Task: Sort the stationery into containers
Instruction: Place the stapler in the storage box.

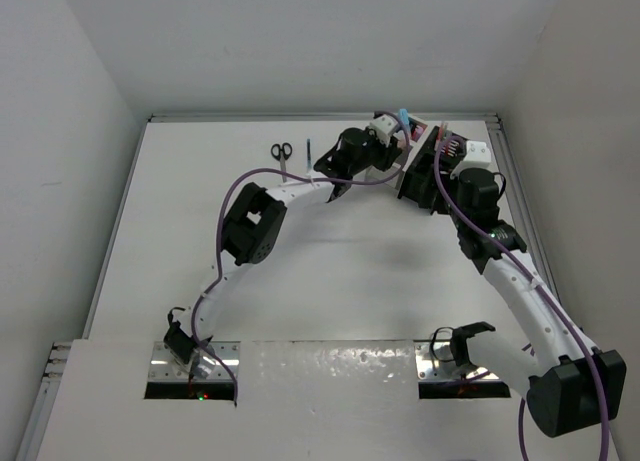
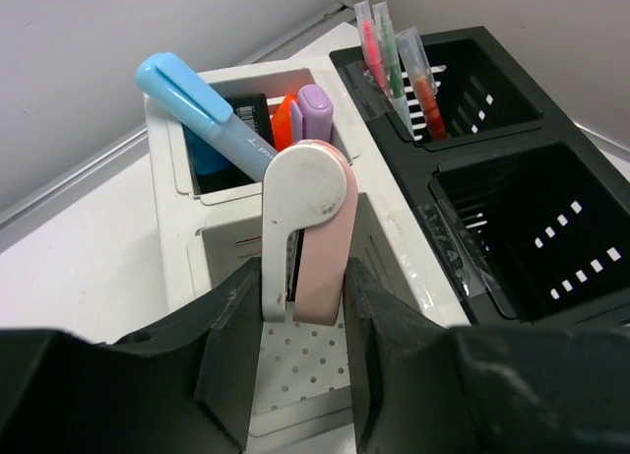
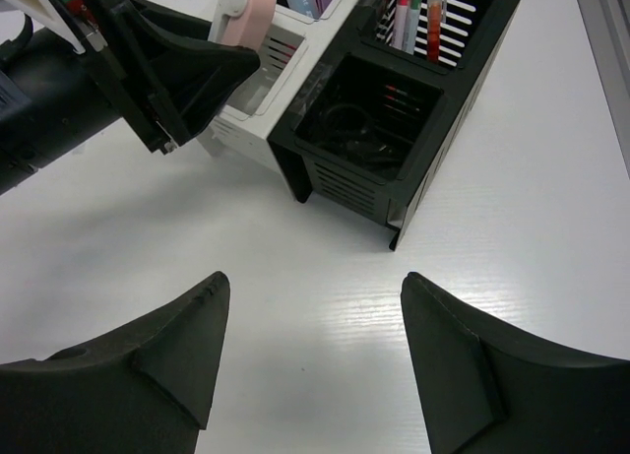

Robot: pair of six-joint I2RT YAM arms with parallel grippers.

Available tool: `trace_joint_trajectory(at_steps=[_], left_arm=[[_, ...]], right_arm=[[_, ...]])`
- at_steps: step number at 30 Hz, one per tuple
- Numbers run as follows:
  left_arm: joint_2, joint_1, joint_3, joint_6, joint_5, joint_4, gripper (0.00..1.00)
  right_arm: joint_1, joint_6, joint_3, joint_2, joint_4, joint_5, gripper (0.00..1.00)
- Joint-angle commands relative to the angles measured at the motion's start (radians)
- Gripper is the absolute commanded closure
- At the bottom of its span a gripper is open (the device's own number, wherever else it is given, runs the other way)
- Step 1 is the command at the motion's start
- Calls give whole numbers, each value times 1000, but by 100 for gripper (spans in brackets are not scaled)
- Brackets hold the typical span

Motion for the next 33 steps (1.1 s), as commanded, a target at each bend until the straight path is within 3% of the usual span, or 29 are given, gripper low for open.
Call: trace_joint_trajectory(at_steps=[1,9,17,25,27,28,29,30,32,33], left_arm=[[4,-10,31,-27,-20,13,67],[-4,-7,43,-39,-8,-2,47],[-16,1,83,-45,1,-28,45],[-77,53,276,-154,-43,-160,37],[-102,85,315,-174,-98,-231,36],[-129,95,321,-179,-132,-268,37],[-145,104,324,-180,-206,-339,55],[-160,122,319,-179,-242,-373,66],[-194,138,303,-167,-333,-452,84],[-201,154,268,-164,-342,-501,86]], right_arm=[[-7,-24,20,-3,20,8,30],[-6,-23,32,20,21,-13,30],[-7,-40,47,28,15,-16,30],[14,-74,84,58,0,-18,31],[34,-83,93,68,10,-18,35],[40,-86,98,75,14,-18,37],[57,-86,101,87,24,-18,40],[66,-89,107,97,30,-16,48],[82,-86,112,115,49,-12,53],[82,-68,116,123,53,-10,53]])
